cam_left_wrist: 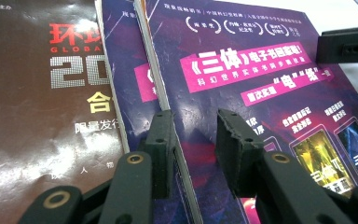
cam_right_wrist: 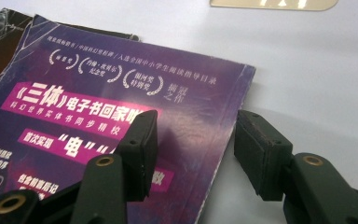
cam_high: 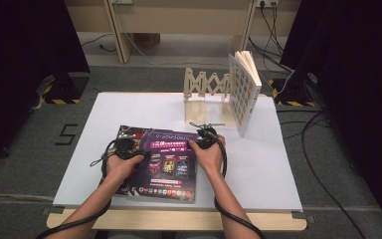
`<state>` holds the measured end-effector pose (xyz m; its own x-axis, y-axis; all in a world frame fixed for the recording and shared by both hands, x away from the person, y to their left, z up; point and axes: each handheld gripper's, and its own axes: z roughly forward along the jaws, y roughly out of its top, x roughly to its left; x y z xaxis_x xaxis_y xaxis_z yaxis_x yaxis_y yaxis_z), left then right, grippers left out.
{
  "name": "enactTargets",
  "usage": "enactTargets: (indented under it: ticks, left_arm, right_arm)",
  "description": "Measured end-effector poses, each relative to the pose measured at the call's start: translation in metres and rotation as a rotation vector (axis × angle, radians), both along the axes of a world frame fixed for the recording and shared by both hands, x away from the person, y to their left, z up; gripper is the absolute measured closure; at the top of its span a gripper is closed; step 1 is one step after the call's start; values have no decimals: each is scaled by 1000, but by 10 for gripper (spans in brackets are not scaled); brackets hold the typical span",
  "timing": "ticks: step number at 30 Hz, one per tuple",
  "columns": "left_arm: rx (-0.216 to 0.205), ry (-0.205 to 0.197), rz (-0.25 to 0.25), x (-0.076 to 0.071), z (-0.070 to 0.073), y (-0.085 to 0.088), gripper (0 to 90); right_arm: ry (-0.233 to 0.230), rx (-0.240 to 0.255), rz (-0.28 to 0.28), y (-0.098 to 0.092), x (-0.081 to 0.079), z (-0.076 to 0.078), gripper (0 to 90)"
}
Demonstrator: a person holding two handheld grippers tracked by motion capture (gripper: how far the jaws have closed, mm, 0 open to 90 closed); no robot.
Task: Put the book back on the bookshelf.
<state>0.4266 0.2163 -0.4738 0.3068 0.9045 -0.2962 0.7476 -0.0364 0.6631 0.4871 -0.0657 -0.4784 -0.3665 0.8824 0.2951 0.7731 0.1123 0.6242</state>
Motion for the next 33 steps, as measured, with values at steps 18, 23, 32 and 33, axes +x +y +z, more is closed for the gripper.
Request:
enactTargets:
  ticks: [18,23,32,33]
  left_arm:
    - [29,7,-1,2,2,-3,672]
    - [35,-10,15,1,1,-6,676]
    - [38,-32,36,0,-1,-8,679]
    - [38,-33,36,0,-1,-8,680]
  right_arm:
    - [59,33,-29,-2,25,-1,461]
    - [58,53,-87,1,23,-2,491]
    - [58,92,-138,-1,15,-3,534]
    - [61,96,-138,-1,14,-3,535]
